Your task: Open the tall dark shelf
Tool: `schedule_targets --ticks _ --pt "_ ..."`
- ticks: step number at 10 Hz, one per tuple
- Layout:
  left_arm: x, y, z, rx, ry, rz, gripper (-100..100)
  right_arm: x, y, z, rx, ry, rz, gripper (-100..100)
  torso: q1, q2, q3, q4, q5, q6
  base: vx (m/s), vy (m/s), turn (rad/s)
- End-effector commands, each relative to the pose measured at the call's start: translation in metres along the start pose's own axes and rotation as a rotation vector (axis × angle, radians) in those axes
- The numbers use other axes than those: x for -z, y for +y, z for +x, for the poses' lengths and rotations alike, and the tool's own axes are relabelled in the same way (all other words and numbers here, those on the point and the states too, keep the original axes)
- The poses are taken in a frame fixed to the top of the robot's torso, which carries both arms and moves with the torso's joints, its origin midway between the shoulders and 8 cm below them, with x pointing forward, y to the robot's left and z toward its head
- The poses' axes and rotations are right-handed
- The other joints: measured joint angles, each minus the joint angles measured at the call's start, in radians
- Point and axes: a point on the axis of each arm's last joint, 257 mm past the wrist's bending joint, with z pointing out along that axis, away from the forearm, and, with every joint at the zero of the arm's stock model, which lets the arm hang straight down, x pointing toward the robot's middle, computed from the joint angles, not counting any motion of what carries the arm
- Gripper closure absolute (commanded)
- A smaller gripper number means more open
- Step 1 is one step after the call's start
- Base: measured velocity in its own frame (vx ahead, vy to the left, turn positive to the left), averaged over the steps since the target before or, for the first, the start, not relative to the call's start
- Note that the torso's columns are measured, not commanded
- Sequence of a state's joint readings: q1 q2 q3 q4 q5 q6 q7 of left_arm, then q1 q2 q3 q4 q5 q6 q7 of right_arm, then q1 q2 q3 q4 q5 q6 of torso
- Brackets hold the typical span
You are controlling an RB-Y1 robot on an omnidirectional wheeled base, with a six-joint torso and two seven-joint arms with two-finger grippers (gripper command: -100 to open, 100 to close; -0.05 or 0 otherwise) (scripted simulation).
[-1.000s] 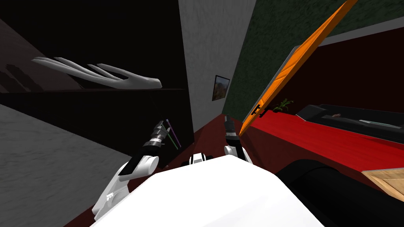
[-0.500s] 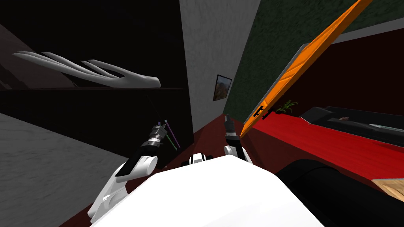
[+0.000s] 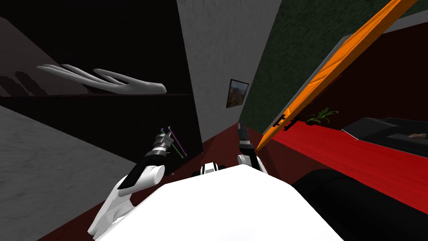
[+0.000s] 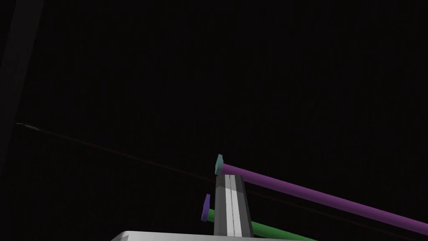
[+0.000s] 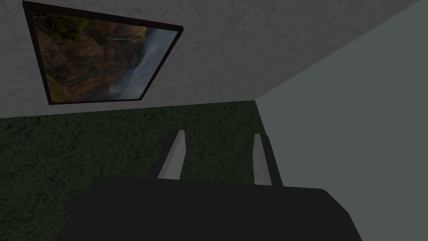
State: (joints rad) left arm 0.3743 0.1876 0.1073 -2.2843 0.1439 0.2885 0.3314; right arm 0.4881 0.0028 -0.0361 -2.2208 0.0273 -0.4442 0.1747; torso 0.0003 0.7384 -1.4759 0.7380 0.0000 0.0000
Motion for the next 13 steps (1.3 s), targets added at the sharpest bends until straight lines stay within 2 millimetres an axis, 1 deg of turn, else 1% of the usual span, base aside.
schedule_targets --ticks 1,3,4,5,6,7,10,11,13 --pt "0.003 -0.006 -0.018 -0.005 -0.056 0.013 100 0.000 0.000 0.000 0.000 0.000 0.000 0 0.001 0.000 0.000 0.000 0.000 0.000 -0.006 -0.235 0.152" --pt "0.005 -0.010 -0.033 -0.007 -0.099 0.021 100 0.000 0.000 0.000 0.000 0.000 0.000 0 -0.001 -0.001 -0.001 0.000 0.000 0.000 -0.003 -0.257 0.168" --pt "0.006 -0.007 -0.027 -0.006 -0.085 0.018 100 0.000 0.000 0.000 0.000 0.000 0.000 0 -0.002 -0.002 -0.001 0.000 0.000 0.000 0.004 -0.129 0.034" --pt "0.004 -0.003 -0.023 0.066 -0.079 0.017 -100 0.000 0.000 0.000 0.000 0.000 0.000 0 0.006 -0.001 -0.001 0.000 0.001 0.000 0.062 0.045 -0.006" --pt "0.003 -0.002 -0.021 0.091 -0.073 0.014 -100 0.000 0.000 0.000 0.001 0.000 0.000 0 0.013 -0.004 -0.002 -0.001 0.004 0.000 0.112 0.153 -0.001" --pt "0.001 0.001 -0.019 0.129 -0.066 0.011 -100 0.000 0.000 0.000 0.001 0.000 0.000 0 0.014 -0.005 -0.003 -0.001 0.004 0.000 0.088 0.198 -0.004" --pt "-0.004 0.009 -0.012 0.232 -0.045 -0.002 -100 0.000 0.000 0.000 0.001 0.000 0.000 0 -0.004 0.000 0.000 0.000 -0.001 0.000 0.085 0.150 -0.004" --pt "-0.004 0.013 -0.010 0.287 -0.054 0.001 -100 0.000 0.000 0.000 0.001 0.000 0.000 0 -0.005 0.001 0.001 0.000 -0.001 0.000 0.072 0.111 -0.003" --pt "-0.004 0.016 -0.008 0.331 -0.066 0.004 -100 0.000 0.000 0.000 0.001 0.000 0.000 0 -0.004 0.001 0.001 0.000 -0.001 0.000 0.034 0.044 -0.001"
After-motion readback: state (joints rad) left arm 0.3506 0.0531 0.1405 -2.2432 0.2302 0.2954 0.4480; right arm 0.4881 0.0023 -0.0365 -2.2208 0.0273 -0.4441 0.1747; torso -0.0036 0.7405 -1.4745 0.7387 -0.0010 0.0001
